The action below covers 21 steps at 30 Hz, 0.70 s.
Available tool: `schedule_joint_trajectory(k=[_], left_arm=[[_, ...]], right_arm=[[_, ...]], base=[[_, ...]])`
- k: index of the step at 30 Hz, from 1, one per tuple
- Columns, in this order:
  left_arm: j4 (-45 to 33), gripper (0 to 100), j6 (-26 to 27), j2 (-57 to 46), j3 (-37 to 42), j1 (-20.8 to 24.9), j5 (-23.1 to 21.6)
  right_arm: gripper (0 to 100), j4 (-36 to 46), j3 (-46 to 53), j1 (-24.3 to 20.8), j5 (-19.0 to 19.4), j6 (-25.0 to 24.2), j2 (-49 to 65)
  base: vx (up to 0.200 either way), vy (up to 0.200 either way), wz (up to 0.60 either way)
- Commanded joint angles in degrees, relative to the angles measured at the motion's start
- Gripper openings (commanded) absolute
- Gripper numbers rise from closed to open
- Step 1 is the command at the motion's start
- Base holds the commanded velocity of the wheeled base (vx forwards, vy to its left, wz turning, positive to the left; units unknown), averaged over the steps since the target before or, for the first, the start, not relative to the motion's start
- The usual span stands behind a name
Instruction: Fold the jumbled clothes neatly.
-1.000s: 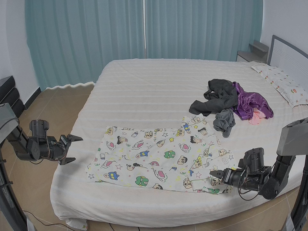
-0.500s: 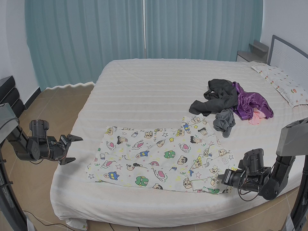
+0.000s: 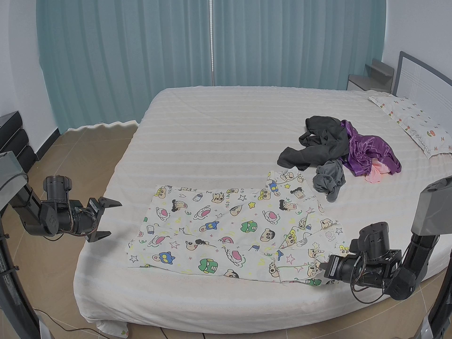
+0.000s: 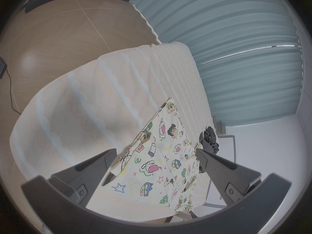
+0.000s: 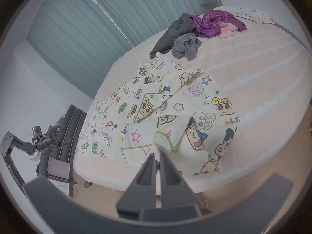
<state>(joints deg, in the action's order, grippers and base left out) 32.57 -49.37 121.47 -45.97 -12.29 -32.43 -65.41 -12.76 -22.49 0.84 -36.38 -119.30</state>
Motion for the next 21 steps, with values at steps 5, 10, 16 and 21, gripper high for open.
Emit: schedule_joint_trajectory(k=[5,10,16,21], left_arm=[[0.0,100,0.0,0.1,0.0,0.0,0.0],[0.0,100,0.0,0.1,0.0,0.0,-0.2],[-0.1,100,6.0,0.2,1.8,0.2,-0.4],[-0.1,100,19.1,0.1,8.3,3.0,0.0]], right_arm=[[0,0.0,2.0,-0.2,0.1,0.3,-0.8],[100,-0.1,2.1,-0.4,0.1,0.3,-3.4],[100,-0.6,3.5,-0.1,-0.1,0.4,-1.1],[100,-0.2,4.9,-0.2,0.0,0.4,2.7]], base=[[0.000,0.000,0.00],[0.000,0.000,0.00],[0.000,0.000,0.00],[0.000,0.000,0.00]])
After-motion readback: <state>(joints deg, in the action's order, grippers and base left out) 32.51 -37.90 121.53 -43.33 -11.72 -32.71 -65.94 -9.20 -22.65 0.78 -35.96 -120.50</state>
